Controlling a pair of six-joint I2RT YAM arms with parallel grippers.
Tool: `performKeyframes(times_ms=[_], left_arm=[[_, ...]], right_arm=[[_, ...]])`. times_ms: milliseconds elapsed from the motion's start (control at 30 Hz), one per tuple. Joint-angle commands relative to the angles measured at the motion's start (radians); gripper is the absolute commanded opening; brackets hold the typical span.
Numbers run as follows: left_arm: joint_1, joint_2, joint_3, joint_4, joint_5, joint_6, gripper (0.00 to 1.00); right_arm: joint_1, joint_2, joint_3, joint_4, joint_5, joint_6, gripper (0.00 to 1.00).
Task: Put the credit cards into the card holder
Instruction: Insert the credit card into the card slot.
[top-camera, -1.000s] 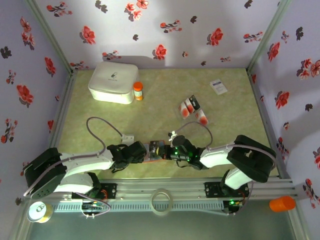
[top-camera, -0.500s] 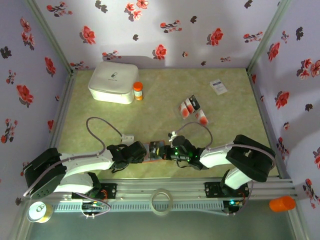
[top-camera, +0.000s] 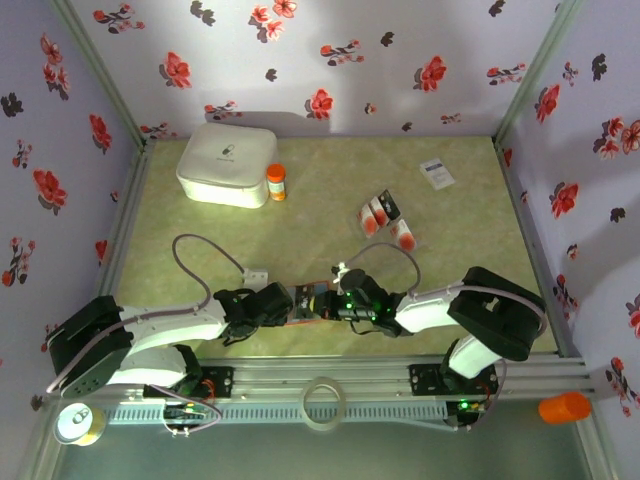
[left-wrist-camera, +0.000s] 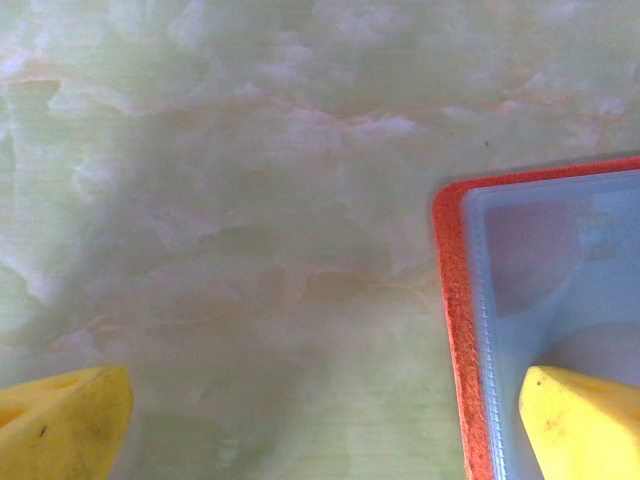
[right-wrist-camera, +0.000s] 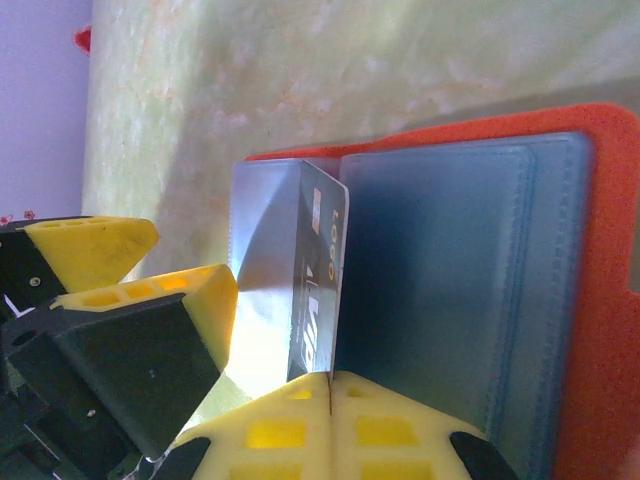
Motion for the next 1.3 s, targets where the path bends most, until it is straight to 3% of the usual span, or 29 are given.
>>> performKeyframes(times_ms=[0,600,1000,1267], left_arm=[[-0.006,-0.007,-0.021,-0.035,-0.029,-0.009,1.00],[-0.007,-0.016,-0.028,-0.036,-0.030,-0.017,1.00],[-0.007,-0.016,-0.031,-0.029,-0.030,-0.015,1.00],[-0.007,-0.021,-0.031,-0.026,-0.030,-0.014,1.00]], right_arm=[[0.009,-0.006,0.015,-0.102,-0.012,-0.016,0.00],[0.000,-0.011,0.100,-0.312,-0.052,-0.056,0.00],[-0.047,0.047,0.181,-0.423,-0.148,-0.082,0.00],[-0.053,0.076,0.206,-0.434,-0.169,-0.079,0.00]])
